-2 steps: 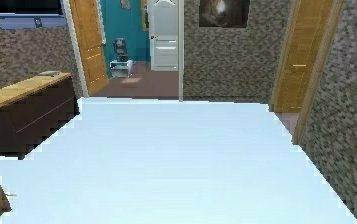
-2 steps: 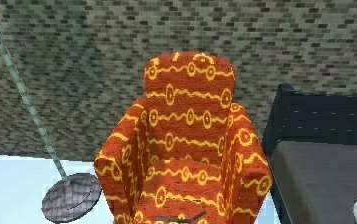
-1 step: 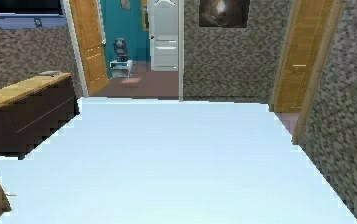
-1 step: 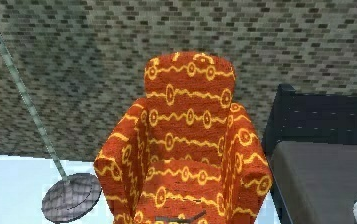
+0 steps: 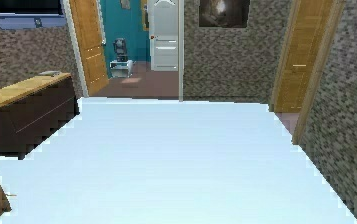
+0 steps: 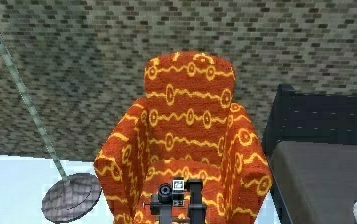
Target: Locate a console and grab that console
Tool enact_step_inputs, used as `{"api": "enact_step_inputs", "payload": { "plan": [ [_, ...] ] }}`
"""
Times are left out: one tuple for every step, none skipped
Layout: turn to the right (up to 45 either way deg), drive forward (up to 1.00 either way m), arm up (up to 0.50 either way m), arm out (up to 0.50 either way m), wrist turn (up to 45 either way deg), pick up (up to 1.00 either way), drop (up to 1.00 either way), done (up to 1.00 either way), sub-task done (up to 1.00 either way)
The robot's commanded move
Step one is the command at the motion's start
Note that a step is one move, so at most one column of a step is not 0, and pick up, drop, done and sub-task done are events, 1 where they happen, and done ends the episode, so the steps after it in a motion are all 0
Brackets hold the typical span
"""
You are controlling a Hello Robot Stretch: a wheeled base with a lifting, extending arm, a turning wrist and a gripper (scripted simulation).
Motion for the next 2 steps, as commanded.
{"api": "enact_step_inputs", "payload": {
  "plan": [
    [0.0, 0.0, 0.0, 0.0, 45.0, 0.0, 0.0, 0.0, 0.0],
    [0.0, 0.0, 0.0, 0.0, 45.0, 0.0, 0.0, 0.0, 0.0]
  ]
}}
